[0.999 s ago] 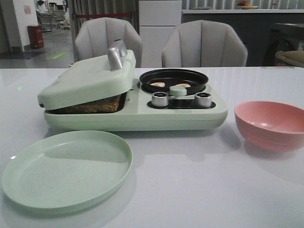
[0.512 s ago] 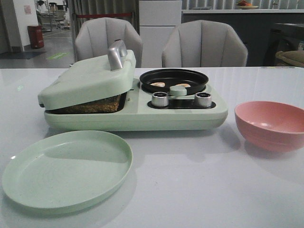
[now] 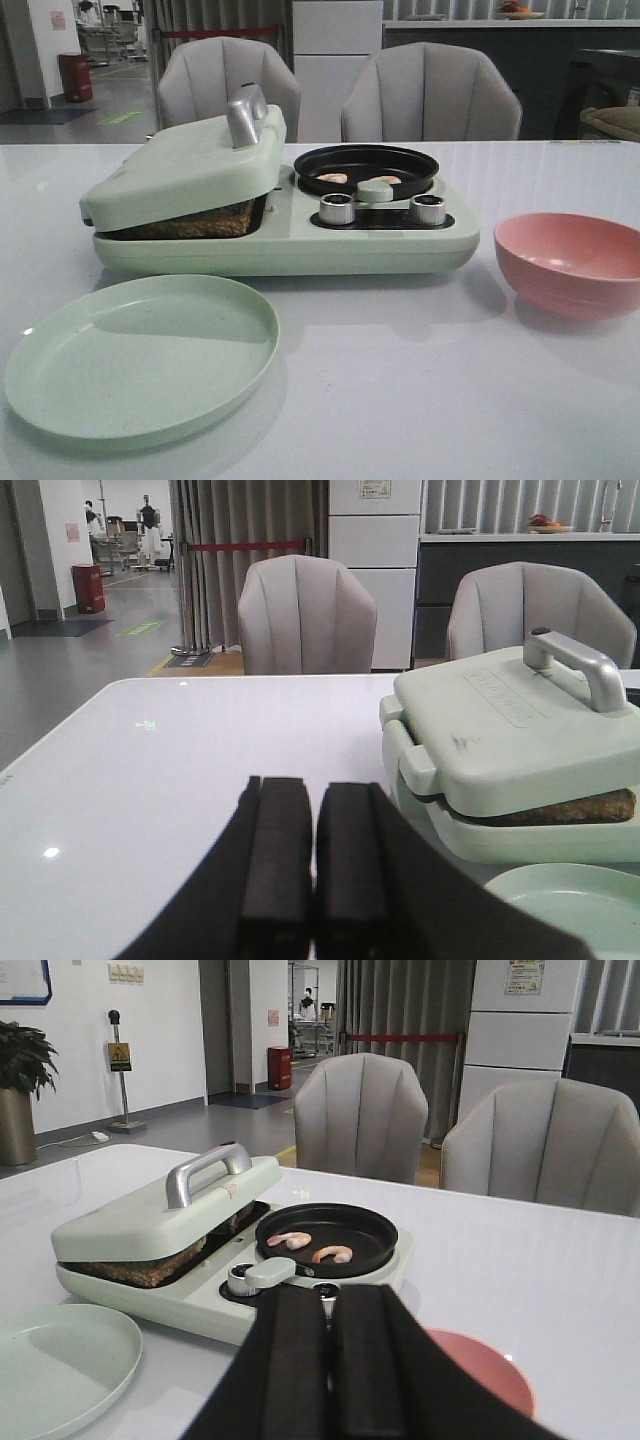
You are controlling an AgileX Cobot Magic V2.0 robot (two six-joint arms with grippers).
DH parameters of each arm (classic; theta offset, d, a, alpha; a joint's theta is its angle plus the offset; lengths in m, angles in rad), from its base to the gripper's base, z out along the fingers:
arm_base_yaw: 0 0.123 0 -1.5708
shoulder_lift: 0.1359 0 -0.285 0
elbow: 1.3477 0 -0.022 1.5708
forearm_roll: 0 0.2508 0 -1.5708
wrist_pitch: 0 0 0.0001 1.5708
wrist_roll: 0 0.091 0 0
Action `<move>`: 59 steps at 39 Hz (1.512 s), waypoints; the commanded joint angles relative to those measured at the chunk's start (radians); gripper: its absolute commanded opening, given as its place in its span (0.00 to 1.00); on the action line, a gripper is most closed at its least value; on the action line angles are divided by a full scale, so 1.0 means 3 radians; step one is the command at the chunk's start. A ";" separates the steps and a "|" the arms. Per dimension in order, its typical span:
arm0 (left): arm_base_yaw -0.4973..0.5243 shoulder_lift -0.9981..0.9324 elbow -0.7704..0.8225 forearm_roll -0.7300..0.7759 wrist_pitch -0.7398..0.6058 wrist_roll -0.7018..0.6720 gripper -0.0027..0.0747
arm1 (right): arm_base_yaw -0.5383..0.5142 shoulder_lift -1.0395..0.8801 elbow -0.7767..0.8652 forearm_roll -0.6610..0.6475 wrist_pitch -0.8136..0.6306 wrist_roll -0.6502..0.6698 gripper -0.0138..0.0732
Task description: Make breakfast with bread and shrimp
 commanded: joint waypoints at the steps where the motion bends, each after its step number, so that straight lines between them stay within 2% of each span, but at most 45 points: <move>1: -0.0022 -0.0061 0.0072 -0.0007 -0.0246 -0.0029 0.18 | -0.0006 0.0070 -0.0082 -0.0046 -0.0285 -0.0022 0.33; 6: -0.0022 -0.0061 0.0072 -0.0007 -0.0246 -0.0029 0.18 | -0.0013 0.0067 -0.0031 -0.0429 -0.0335 0.0121 0.33; 11: -0.0022 -0.0061 0.0072 -0.0007 -0.0246 -0.0029 0.18 | -0.0181 0.0067 0.0086 -0.1120 -0.0494 0.0802 0.33; 15: -0.0022 -0.0061 0.0072 -0.0007 -0.0246 -0.0029 0.18 | -0.0397 0.0042 0.0214 -0.1427 -0.0671 0.1207 0.33; 26: -0.0022 -0.0061 0.0072 -0.0007 -0.0246 -0.0029 0.18 | -0.0819 0.0025 0.0431 -0.1628 -0.0710 0.1563 0.33; 33: -0.0022 -0.0061 0.0072 -0.0007 -0.0246 -0.0029 0.18 | -0.0821 -0.0096 0.0619 -0.1658 -0.0831 0.1563 0.33; 59: -0.0022 -0.0055 0.0072 -0.0007 -0.0246 -0.0029 0.18 | -0.0821 -0.0092 0.0611 -0.1680 -0.0843 0.1563 0.33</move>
